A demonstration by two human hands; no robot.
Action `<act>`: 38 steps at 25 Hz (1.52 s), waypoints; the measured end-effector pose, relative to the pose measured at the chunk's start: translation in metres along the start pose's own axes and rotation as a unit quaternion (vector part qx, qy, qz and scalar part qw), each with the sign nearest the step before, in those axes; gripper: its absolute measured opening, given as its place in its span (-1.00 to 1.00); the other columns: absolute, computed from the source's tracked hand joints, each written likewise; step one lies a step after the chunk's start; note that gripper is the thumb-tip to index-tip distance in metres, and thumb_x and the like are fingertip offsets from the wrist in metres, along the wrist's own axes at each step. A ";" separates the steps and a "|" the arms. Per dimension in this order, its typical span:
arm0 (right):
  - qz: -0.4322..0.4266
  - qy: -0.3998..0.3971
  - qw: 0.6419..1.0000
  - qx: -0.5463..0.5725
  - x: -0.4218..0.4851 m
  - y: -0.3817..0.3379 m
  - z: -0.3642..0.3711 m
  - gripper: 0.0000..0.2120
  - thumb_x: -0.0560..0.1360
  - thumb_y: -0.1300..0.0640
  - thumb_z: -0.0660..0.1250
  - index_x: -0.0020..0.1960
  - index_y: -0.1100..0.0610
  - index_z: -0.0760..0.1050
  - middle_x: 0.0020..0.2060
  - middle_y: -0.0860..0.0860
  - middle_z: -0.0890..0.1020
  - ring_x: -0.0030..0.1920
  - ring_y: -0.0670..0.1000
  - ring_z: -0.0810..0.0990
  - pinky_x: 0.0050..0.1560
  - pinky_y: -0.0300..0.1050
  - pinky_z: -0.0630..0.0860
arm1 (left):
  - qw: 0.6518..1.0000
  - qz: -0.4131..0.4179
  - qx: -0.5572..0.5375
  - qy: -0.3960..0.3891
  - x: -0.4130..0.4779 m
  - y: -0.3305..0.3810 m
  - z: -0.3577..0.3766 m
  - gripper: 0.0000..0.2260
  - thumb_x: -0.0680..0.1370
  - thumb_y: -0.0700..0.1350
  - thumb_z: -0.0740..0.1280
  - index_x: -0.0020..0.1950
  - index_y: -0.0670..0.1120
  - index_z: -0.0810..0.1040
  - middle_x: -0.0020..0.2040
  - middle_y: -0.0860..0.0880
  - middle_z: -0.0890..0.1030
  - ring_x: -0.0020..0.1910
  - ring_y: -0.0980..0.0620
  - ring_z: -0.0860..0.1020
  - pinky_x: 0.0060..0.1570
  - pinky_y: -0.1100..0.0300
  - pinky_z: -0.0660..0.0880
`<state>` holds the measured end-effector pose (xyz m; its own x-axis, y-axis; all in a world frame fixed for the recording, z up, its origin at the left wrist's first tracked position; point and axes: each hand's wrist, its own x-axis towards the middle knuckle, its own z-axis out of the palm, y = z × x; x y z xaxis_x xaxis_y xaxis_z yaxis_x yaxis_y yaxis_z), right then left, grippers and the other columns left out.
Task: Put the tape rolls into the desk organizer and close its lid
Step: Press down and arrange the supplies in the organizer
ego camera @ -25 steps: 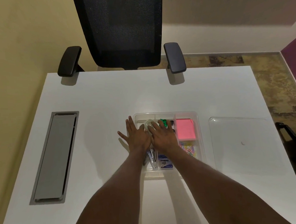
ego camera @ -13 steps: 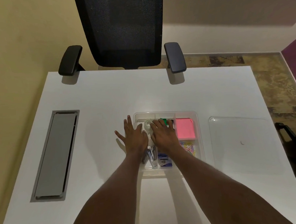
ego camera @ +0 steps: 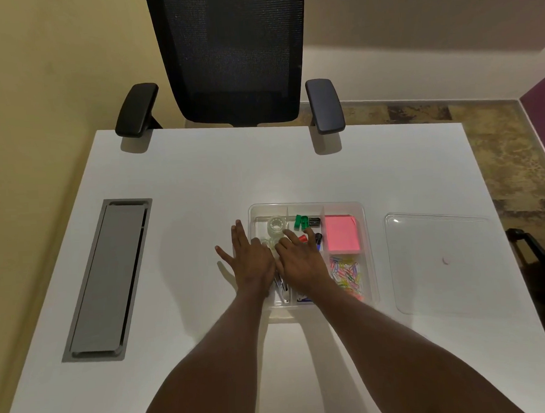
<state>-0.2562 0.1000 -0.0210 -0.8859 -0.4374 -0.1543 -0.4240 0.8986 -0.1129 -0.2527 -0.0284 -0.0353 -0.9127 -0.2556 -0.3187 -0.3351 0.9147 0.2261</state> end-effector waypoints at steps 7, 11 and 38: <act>-0.023 -0.012 1.000 0.011 -0.002 0.002 -0.001 -0.46 0.67 -0.13 -0.15 0.30 0.05 0.52 0.31 0.00 0.60 0.53 0.08 0.34 0.53 0.33 0.06 | 0.998 -0.014 -0.055 -0.005 -0.001 0.001 -0.002 -0.66 0.72 0.04 0.09 0.44 0.08 0.46 0.71 -0.08 -0.10 0.70 -0.06 -0.16 0.54 -0.44 -0.20; 0.005 0.009 1.000 0.009 -0.003 0.001 -0.002 -0.44 0.63 -0.15 -0.15 0.18 0.08 0.55 0.22 0.02 0.63 0.43 0.09 0.44 0.49 0.29 0.12 | 1.000 -0.022 -0.010 -0.003 -0.001 0.003 -0.001 -0.68 0.72 0.07 0.07 0.31 0.02 0.54 0.71 -0.11 -0.12 0.70 -0.09 -0.18 0.53 -0.46 -0.20; 0.016 -0.011 0.990 0.137 -0.003 0.003 0.002 -0.59 0.62 0.18 0.34 0.45 0.21 0.44 0.46 0.22 0.43 0.49 0.22 0.36 0.55 0.09 0.24 | 0.995 -0.060 -0.031 -0.078 0.006 0.016 -0.009 -0.68 0.66 0.07 0.18 0.32 0.10 0.63 0.71 -0.08 -0.13 0.68 -0.08 -0.28 0.48 -0.53 -0.23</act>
<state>-0.2549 0.1040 -0.0234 -0.8924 -0.4122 -0.1837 -0.3260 0.8703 -0.3691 -0.2659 -0.0182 -0.0251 -0.8189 -0.3062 -0.4855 -0.4582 0.8582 0.2316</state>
